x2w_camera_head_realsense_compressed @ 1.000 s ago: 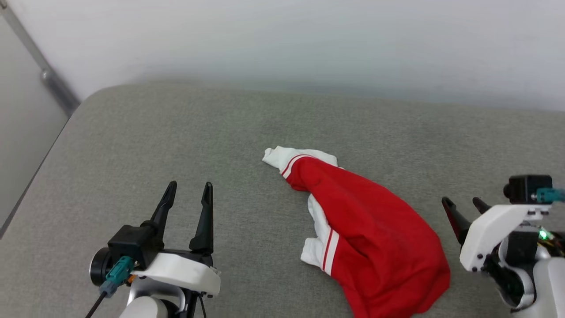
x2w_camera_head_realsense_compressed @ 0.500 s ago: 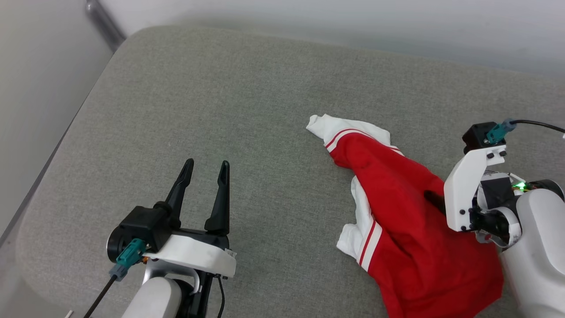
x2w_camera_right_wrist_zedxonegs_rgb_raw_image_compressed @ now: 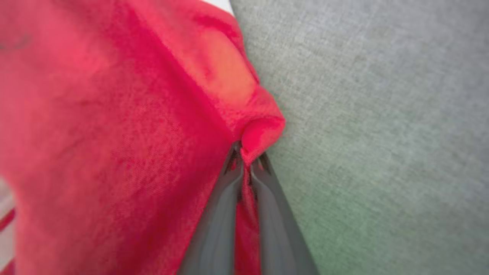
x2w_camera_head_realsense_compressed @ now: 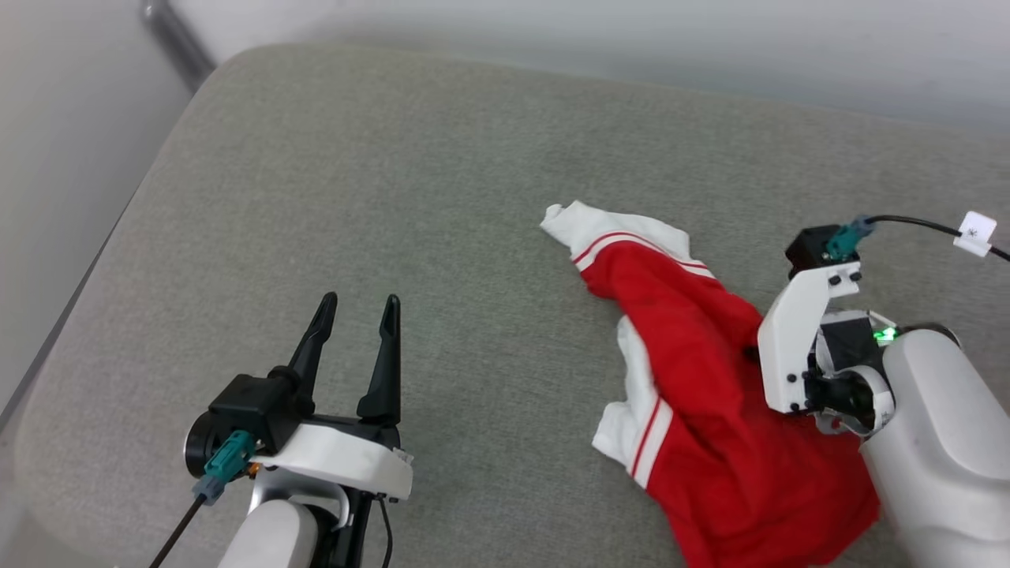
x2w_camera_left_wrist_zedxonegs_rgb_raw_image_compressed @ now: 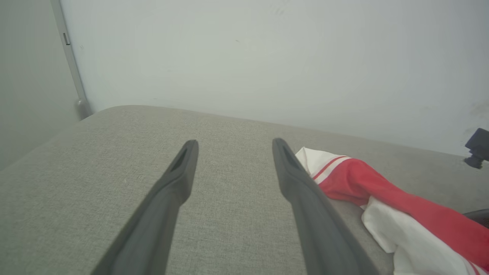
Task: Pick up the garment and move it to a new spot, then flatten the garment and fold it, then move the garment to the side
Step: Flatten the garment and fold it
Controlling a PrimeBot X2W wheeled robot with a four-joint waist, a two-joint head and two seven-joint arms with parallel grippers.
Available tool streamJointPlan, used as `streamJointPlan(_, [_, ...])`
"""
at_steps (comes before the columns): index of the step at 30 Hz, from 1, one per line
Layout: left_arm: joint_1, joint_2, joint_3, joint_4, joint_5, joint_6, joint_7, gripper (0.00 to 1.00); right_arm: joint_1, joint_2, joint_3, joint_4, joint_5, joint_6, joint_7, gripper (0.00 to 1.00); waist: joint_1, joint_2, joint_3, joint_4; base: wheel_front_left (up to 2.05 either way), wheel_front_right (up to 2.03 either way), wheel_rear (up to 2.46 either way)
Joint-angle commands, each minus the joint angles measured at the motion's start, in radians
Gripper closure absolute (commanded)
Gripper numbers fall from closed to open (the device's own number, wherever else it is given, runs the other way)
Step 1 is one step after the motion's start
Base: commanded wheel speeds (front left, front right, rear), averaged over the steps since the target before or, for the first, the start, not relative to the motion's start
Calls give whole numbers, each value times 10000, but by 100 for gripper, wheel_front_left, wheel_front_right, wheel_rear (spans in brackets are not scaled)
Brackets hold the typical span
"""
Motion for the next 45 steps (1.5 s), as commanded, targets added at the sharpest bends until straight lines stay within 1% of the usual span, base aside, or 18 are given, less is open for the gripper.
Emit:
streamJointPlan(1, [142,62,76,43,114,-45,-25,0,-126,-40,72,-198,9,1,-330,100,-1,0,-284,-339,0,0,0])
streamJointPlan(6, [416,168,148,94,200,-39,-25,0,72,-290,-109,-1009,22,3,-990,100,-1,0,-855,-982,0,0,0])
streamJointPlan(11, [712,287,163,10,221,89,28,0,1437,-654,-1105,-2154,-98,1,-1068,100,-1,0,-1399,-1577,0,0,0])
streamJointPlan(13, [857,336,176,-44,213,154,112,0,2271,-642,-1688,-2687,-268,1,-1021,100,-1,0,-1554,-1796,0,0,0])
streamJointPlan(16, [1068,415,204,-160,155,236,215,0,3705,-371,-2657,-3556,-559,3,-888,100,-1,0,-1722,-2068,0,0,0])
streamJointPlan(20, [1307,520,226,-295,114,315,372,0,5753,483,-3558,-4715,-875,3,-394,100,-1,0,-1851,-2267,0,0,0])
streamJointPlan(23, [1443,612,228,-378,112,371,496,0,7143,1118,-3698,-5328,-976,3,-23,100,-1,0,-1897,-2336,0,0,0])
streamJointPlan(26, [1528,643,223,-463,96,431,587,0,8057,1460,-3463,-5440,-740,3,124,100,-1,0,-1923,-2374,0,0,0])
streamJointPlan(27, [1550,656,222,-496,103,455,635,0,8196,1496,-3407,-5432,-699,3,73,94,-1,0,-1924,-2388,0,0,0])
streamJointPlan(28, [1572,665,215,-514,96,486,655,0,8293,1521,-3336,-5425,-687,3,-55,54,-1,0,-1947,-2400,0,0,0])
streamJointPlan(29, [1587,678,215,-541,86,507,689,0,8347,1549,-3327,-5413,-606,3,-226,0,-1,0,-1969,-2407,0,0,0])
streamJointPlan(31, [1601,691,208,-555,81,509,722,0,8377,1570,-3291,-5455,-596,3,-422,0,-1,0,-1997,-2411,0,0,0])
streamJointPlan(33, [1643,715,184,-586,79,529,770,0,8281,1585,-3273,-5686,-567,3,-1114,0,-1,0,-2061,-2404,0,0,0])
streamJointPlan(34, [1730,744,170,-594,74,533,815,0,8212,1589,-3173,-5951,-670,3,-2023,0,-1,0,-2148,-2381,0,0,0])
streamJointPlan(35, [1766,754,186,-605,62,579,823,0,8123,1579,-3293,-6097,-646,3,-2584,0,-1,0,-2167,-2381,0,0,0])
streamJointPlan(39, [1906,776,280,-678,-5,700,836,0,7849,1580,-3324,-6554,-673,3,-4461,0,-1,0,-2212,-2413,0,0,0])
streamJointPlan(43, [2003,845,362,-668,-84,748,822,0,7493,1586,-3217,-6942,-1193,3,-6254,0,-1,0,-2241,-2411,0,0,0])
streamJointPlan(45, [2046,864,389,-696,-66,826,856,0,7272,1584,-3097,-7103,-1479,3,-6927,0,-1,0,-2272,-2408,0,0,0])
